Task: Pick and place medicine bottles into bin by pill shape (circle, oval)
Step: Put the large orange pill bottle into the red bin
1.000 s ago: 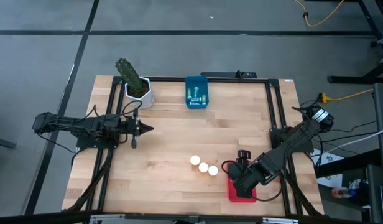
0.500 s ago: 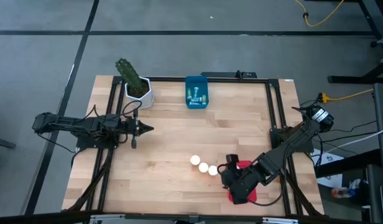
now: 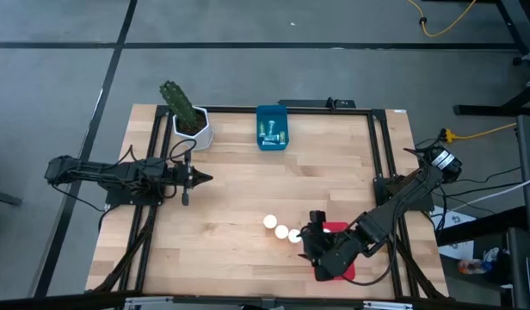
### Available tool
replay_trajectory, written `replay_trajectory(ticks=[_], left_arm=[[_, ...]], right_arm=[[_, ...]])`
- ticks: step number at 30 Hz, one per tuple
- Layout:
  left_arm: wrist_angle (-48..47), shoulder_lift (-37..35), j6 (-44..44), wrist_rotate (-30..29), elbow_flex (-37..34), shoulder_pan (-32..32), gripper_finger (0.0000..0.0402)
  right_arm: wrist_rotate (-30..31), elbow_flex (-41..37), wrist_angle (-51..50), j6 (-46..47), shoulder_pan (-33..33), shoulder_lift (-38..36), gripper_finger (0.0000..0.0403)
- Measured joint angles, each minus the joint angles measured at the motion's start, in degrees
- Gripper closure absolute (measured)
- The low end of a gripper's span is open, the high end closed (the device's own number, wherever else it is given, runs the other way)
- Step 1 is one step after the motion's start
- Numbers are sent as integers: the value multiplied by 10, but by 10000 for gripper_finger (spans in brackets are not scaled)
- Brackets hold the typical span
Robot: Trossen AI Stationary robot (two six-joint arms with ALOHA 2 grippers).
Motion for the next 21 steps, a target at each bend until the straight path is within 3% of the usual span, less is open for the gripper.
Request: replay_trajectory(ticks=[5,10,17,21], left_arm=[[0,0,0,0,0,0,401],[0,0,0,0,0,0,401],[0,0,0,0,0,0,401],[0,0,0,0,0,0,401]], right_arm=[[33,0,1,80,-7,0,153],[30,0,-20,92,-21,2,128],[1,0,-22,92,-30,26,104],[-49,0,-24,99,-33,43,104]])
